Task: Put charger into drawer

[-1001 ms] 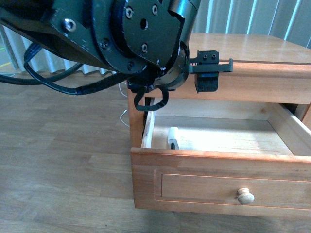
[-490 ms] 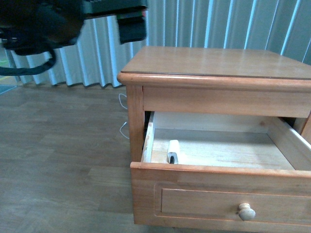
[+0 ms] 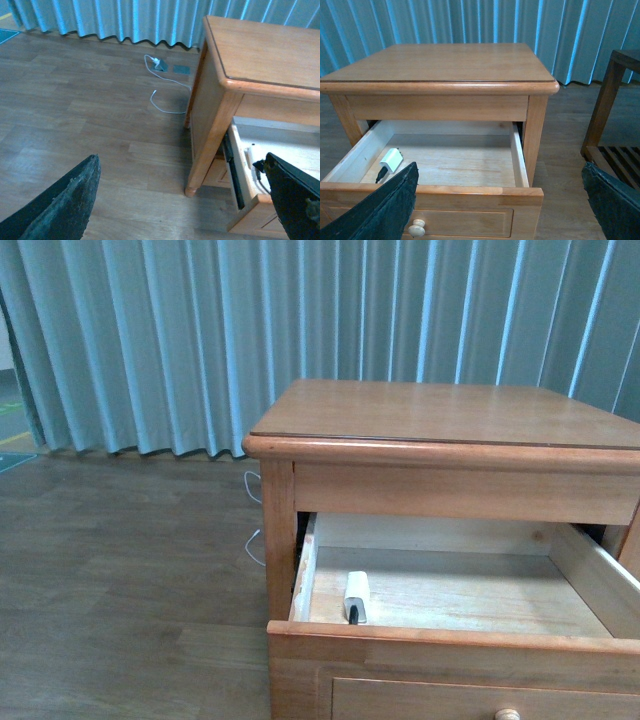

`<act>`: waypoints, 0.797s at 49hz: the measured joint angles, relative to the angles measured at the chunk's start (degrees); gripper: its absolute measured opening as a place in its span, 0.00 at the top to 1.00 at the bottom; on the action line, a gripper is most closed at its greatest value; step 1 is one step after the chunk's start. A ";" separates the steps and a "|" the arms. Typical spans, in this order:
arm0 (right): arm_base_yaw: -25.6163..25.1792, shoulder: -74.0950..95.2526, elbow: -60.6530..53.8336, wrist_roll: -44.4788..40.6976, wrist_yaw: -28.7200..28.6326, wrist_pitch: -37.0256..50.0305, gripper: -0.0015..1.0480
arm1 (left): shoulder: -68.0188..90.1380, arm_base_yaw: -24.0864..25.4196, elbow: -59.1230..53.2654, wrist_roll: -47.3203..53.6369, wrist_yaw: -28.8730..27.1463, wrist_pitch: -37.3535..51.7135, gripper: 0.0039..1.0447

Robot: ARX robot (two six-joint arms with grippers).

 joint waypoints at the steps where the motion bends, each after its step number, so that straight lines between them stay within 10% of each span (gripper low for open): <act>1: 0.00 0.00 0.00 0.00 0.00 0.00 0.08 | -1.62 0.02 -0.74 0.00 -0.26 -0.92 0.05; 28: 0.00 0.00 0.00 0.00 0.00 0.00 0.08 | -18.88 1.05 -8.74 0.42 -3.26 -8.79 0.05; 39: 0.00 0.00 0.00 0.00 0.00 0.00 0.08 | -24.57 7.43 -16.24 6.03 8.76 0.83 0.40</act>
